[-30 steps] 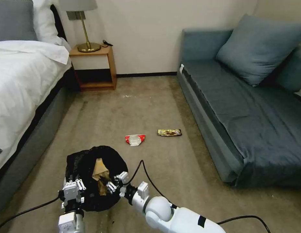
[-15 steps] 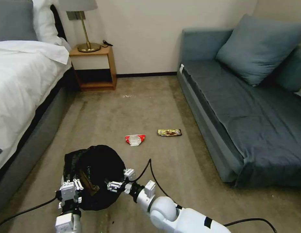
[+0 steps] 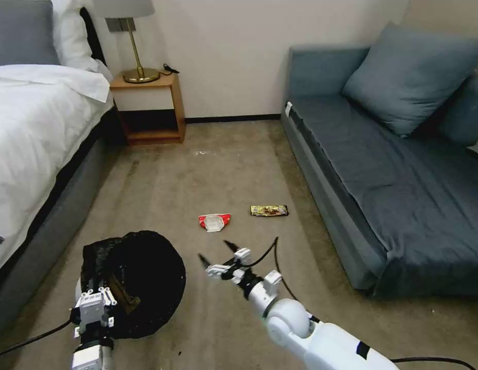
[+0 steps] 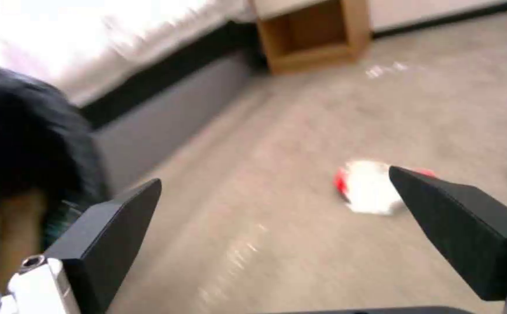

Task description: Pick up the trash bin, then pick up the garbage on the floor and place it into the trash bin.

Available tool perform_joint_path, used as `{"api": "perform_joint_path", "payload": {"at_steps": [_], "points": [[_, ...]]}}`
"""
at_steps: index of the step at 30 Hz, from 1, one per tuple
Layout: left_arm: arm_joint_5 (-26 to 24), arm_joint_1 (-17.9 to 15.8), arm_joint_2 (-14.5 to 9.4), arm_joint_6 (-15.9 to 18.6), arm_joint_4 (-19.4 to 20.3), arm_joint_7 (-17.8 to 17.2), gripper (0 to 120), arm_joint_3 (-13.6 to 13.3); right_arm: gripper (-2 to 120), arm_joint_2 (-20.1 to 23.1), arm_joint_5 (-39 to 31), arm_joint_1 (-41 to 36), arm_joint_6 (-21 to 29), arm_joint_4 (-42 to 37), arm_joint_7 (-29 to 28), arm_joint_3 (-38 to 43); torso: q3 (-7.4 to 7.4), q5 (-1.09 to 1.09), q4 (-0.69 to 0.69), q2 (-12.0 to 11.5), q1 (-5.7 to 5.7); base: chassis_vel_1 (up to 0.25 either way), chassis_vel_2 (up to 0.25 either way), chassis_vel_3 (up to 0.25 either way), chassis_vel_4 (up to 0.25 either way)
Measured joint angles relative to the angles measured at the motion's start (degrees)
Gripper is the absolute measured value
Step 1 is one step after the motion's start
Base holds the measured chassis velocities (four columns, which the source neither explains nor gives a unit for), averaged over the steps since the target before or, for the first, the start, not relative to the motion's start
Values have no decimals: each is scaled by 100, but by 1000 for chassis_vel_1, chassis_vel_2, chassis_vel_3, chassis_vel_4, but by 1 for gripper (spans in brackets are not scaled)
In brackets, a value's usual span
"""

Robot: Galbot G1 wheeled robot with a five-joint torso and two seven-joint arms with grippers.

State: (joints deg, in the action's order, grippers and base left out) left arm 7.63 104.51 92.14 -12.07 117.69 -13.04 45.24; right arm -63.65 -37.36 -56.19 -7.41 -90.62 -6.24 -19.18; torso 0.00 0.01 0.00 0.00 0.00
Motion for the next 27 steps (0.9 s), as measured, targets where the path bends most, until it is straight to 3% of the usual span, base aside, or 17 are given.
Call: {"api": "perform_joint_path", "payload": {"at_steps": [6, 15, 27], "points": [[15, 63, 0, -65, -33, -58, 5, 19, 100, -24, 407, -55, 719, 174, -853, 176, 0, 0, 0, 0, 0, 0, 0, 0, 0], [73, 144, 0, -120, -9, -92, 5, 90, 100, 66, 515, -211, 1570, 259, -1024, 586, 0, 0, 0, 0, 0, 0, 0, 0, 0], [74, 159, 0, -239, -93, -103, 5, 123, 100, 59, 515, -281, 1576, 281, -843, 760, 0, -1, 0, 1, 0, 0, 0, 0, 0]]}}
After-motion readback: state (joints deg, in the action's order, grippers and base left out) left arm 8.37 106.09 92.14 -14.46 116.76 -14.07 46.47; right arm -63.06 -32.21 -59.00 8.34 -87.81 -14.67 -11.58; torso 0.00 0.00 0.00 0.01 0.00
